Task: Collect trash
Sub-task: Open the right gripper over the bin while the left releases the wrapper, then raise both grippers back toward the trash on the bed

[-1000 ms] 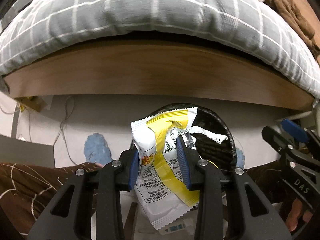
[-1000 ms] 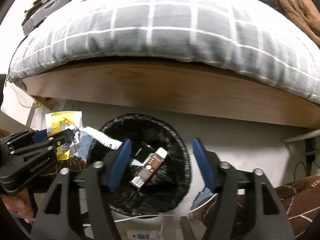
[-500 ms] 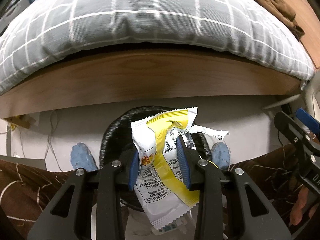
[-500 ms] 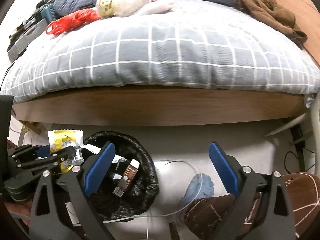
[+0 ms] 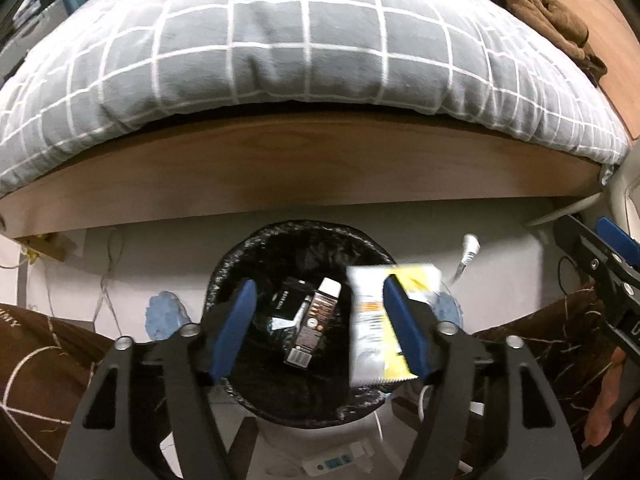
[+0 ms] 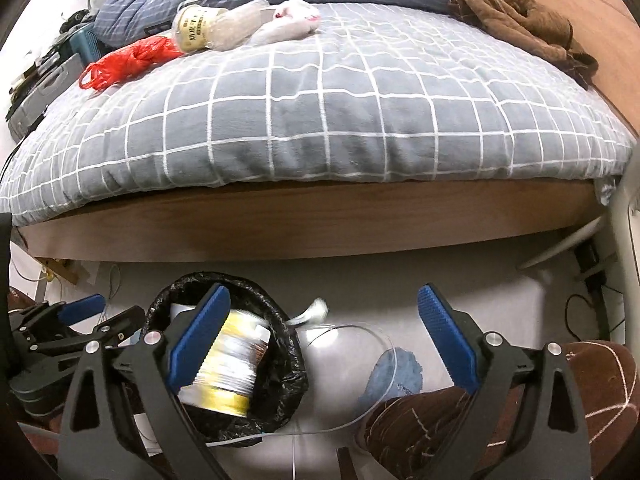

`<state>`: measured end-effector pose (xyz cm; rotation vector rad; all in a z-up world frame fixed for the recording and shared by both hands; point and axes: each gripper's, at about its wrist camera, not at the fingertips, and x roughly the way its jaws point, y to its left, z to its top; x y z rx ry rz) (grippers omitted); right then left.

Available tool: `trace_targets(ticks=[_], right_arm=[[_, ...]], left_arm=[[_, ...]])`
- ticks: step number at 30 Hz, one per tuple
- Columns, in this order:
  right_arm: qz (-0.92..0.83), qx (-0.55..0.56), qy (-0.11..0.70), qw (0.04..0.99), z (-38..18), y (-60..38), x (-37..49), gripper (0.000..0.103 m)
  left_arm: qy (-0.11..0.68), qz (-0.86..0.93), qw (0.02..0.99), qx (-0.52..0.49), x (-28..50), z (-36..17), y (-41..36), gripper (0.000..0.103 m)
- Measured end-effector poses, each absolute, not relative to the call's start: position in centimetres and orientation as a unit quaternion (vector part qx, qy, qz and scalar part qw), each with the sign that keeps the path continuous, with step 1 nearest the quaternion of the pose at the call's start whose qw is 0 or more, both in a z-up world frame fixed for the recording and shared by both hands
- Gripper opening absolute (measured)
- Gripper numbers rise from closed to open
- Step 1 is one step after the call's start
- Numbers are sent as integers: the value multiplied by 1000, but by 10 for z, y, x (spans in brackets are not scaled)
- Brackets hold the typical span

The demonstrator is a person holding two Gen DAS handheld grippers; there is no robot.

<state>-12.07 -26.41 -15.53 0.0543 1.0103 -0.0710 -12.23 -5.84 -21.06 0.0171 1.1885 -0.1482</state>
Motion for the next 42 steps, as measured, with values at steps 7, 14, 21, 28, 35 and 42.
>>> trace_targets(ticks=[7,14,21,28,35,42], right_arm=[[-23,31,470,882,-137,-259,-118,91],[-9,19,445,895,-114,-248,-114,93],[4,6,419,908,-87,-240,-112,95],[5,0,403,915,-63,-236,-105,95],[6,-8,389,921,-44,-234,-90,95],[6,-14,383,924,-34,-233,-67,95]], left_arm=[[523,-55,851,12,-126,-176,-47,96],[497,-46,866,7,-129,-144,-37,97],[477,-41,878,-2,-129,-122,-25,97],[457,-41,888,-17,-125,-96,-15,97],[441,-32,896,-27,-110,-74,-4,97],[429,-28,902,-34,-89,-59,5,97]])
